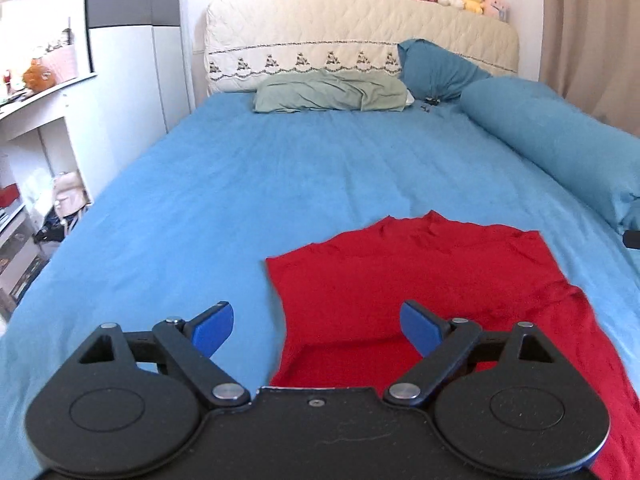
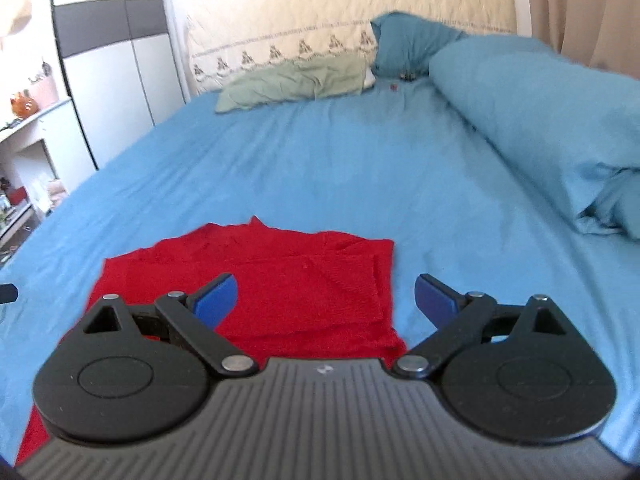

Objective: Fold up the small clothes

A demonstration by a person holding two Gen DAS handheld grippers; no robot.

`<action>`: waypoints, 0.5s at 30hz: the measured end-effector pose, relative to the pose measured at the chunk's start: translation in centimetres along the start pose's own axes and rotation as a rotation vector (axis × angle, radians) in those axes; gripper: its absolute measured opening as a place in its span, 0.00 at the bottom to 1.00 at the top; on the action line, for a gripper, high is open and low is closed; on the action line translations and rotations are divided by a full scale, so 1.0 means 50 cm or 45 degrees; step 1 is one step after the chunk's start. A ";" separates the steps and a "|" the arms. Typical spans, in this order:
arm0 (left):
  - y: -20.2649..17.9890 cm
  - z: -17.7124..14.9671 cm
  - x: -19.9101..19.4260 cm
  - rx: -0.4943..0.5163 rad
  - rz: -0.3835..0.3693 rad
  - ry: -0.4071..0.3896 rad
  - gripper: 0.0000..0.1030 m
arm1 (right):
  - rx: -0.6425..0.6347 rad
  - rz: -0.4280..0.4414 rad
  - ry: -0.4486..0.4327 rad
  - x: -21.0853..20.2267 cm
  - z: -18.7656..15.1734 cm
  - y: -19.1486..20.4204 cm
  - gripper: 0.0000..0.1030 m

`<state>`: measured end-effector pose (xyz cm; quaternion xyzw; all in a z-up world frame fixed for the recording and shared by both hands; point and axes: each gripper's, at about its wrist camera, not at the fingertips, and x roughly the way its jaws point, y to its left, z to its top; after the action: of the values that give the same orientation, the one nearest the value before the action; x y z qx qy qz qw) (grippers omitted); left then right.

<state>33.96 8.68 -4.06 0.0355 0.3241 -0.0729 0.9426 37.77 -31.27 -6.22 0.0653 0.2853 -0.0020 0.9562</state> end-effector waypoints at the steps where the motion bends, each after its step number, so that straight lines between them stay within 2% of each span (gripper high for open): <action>1: -0.001 -0.011 -0.021 0.006 0.004 -0.001 0.90 | -0.001 0.015 -0.008 -0.025 -0.011 -0.006 1.00; 4: -0.009 -0.060 -0.084 0.024 0.035 -0.005 0.90 | -0.007 0.038 -0.031 -0.086 -0.049 -0.020 1.00; 7: -0.012 -0.123 -0.134 -0.018 0.072 -0.003 0.90 | -0.012 0.056 -0.029 -0.137 -0.103 -0.034 1.00; 12: -0.018 -0.236 -0.175 -0.073 0.138 -0.010 0.90 | -0.045 0.080 -0.032 -0.190 -0.221 -0.046 1.00; 15: -0.023 -0.305 -0.194 -0.145 0.130 -0.038 0.90 | -0.050 0.077 -0.027 -0.225 -0.289 -0.048 1.00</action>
<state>16.96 10.43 -10.10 -0.0028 0.3114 -0.0068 0.9502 20.36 -32.19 -12.37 0.0550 0.2730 0.0317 0.9599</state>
